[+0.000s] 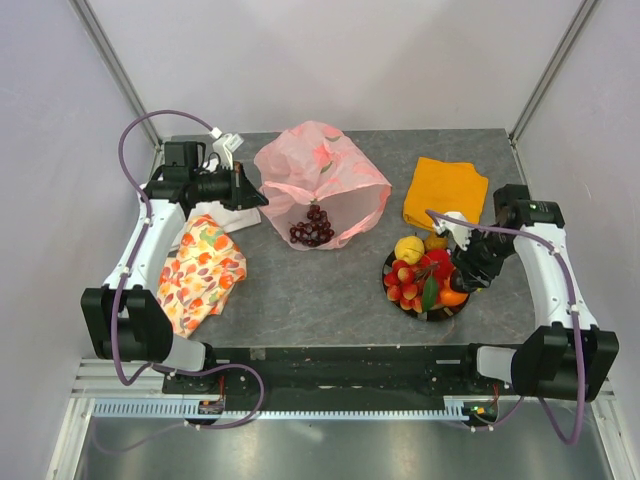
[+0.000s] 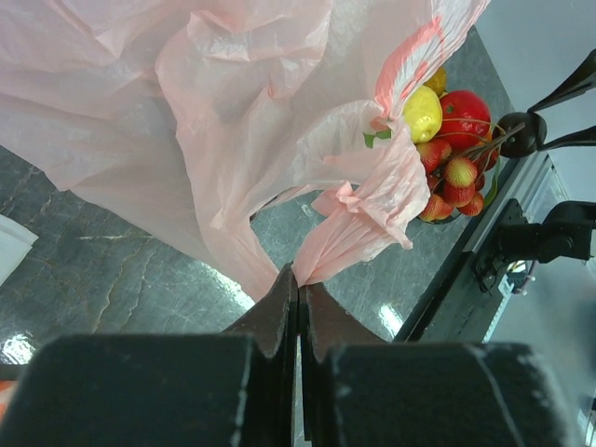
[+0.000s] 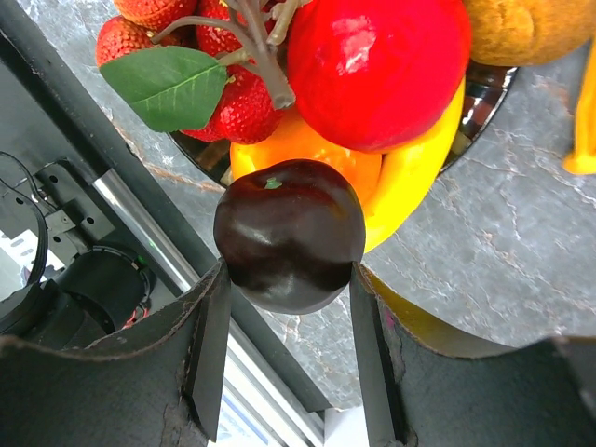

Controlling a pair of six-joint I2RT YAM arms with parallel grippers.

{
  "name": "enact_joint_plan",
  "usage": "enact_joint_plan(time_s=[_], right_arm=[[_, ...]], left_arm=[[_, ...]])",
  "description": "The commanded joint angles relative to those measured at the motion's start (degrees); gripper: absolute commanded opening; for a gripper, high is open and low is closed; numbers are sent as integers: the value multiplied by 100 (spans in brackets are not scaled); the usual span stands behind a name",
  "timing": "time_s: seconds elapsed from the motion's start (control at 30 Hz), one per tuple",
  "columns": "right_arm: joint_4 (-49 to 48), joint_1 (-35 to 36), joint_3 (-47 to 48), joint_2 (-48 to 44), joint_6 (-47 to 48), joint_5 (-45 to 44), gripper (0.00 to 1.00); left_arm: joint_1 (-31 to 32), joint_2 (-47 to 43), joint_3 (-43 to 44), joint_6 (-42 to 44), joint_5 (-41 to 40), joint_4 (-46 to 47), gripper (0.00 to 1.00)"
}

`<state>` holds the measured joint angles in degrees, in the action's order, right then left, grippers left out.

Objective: Take the fake fruits out of the plastic bag

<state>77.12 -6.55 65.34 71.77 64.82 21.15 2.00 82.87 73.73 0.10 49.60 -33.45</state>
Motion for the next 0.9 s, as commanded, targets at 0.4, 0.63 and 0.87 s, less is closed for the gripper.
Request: enact_joint_plan(time_s=[0.4, 0.63, 0.87], right_arm=[[-224, -5, 40, 399, 260, 294, 6], [-127, -5, -39, 417, 347, 390, 9], [-101, -5, -39, 487, 347, 399, 23]], left_arm=[[2, -113, -140, -142, 32, 199, 1], [2, -87, -122, -150, 32, 207, 1], [2, -69, -122, -150, 49, 199, 2]])
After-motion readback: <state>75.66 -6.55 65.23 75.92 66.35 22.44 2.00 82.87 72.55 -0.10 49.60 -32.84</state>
